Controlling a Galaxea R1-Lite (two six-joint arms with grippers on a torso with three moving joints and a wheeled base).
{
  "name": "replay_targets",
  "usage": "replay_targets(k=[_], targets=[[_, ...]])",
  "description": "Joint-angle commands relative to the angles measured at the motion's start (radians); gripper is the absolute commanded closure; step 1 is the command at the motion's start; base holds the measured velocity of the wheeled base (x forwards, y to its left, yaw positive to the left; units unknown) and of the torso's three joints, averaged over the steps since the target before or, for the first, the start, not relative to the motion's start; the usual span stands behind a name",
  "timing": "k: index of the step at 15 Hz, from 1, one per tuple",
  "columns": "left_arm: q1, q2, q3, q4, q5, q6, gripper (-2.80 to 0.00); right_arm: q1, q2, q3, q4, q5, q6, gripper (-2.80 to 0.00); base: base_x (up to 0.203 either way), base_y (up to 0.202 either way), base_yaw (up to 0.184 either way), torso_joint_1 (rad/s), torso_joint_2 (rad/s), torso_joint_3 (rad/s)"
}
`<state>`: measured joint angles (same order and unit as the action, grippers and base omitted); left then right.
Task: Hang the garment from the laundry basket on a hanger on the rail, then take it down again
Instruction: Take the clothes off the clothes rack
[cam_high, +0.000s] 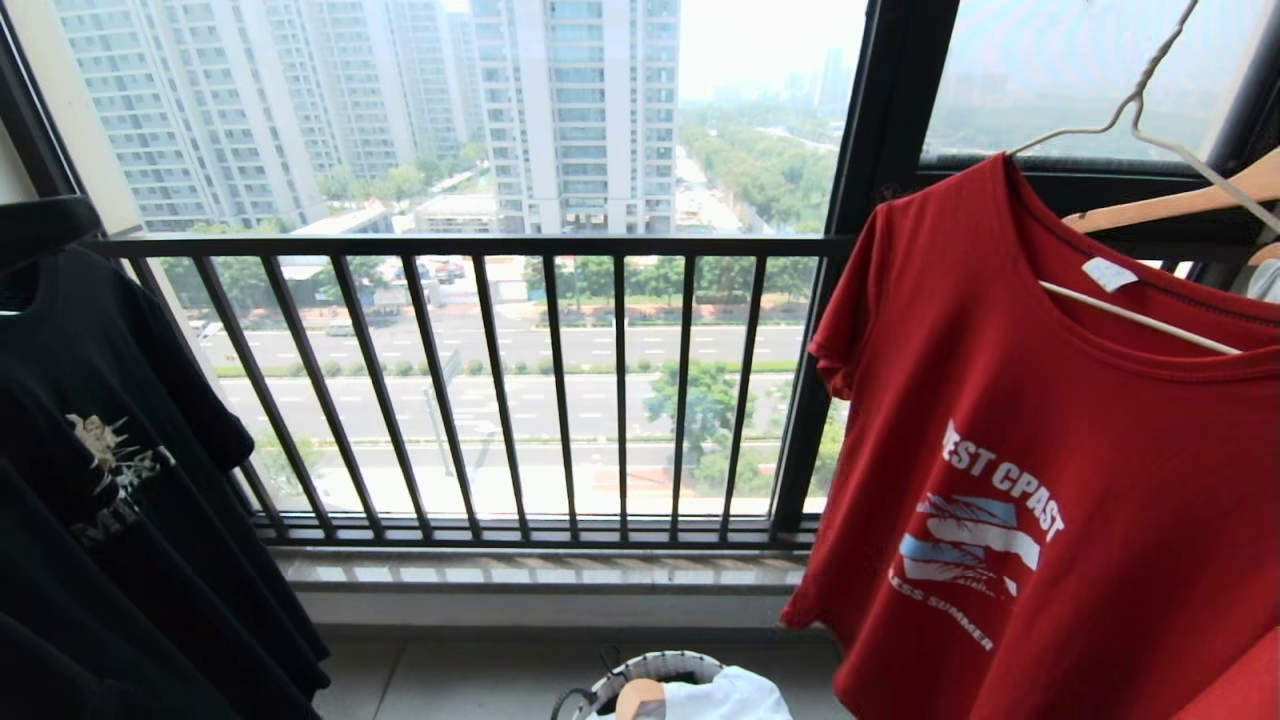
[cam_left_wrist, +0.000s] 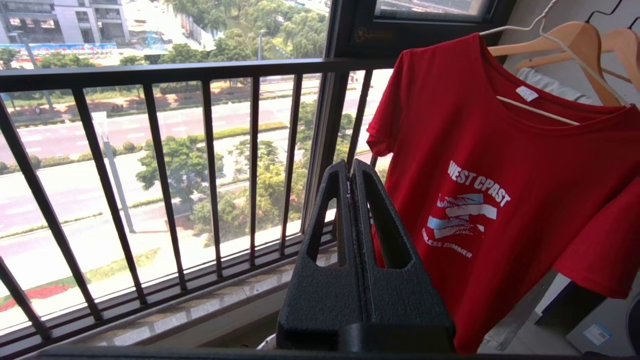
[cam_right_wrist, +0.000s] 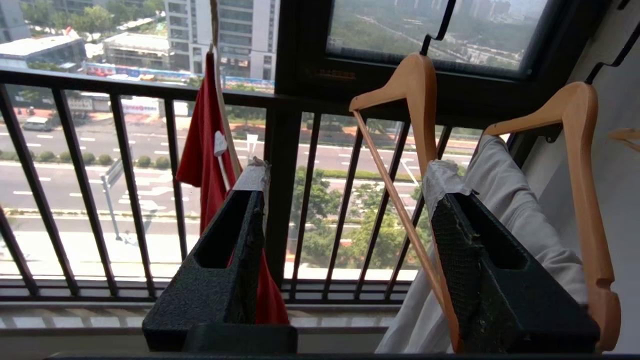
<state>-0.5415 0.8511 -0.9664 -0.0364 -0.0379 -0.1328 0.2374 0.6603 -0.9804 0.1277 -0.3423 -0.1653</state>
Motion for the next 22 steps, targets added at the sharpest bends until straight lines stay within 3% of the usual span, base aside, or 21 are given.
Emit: replay_targets(k=[1,6,13,16,22], targets=[[0.000,0.002,0.000,0.000,0.000,-0.002,0.00,0.000,-0.059,-0.002,0.059,-0.001,0.000,0.00,0.000,0.000,0.000,0.000,0.00,0.000],[0.000,0.011,0.008,0.000,-0.002,-0.001,0.00,0.000,-0.105,0.006,0.246,0.006,0.032,0.00,0.000,0.000,0.000,0.000,0.00,0.000],[-0.003,0.081,0.035,-0.006,-0.042,-0.005,0.00,0.002,-0.119,0.029,0.247,0.023,0.041,0.00,0.000,0.000,0.000,0.000,0.00,0.000],[-0.006,0.093,0.045,-0.070,-0.045,-0.078,0.00,0.002,-0.122,0.034,0.247,0.025,0.056,0.00,0.000,0.000,0.000,0.000,0.00,0.000],[-0.032,0.101,0.068,-0.086,-0.043,-0.081,0.00,0.002,-0.067,0.017,0.222,0.081,0.054,0.00,0.000,0.000,0.000,0.000,0.00,0.000]])
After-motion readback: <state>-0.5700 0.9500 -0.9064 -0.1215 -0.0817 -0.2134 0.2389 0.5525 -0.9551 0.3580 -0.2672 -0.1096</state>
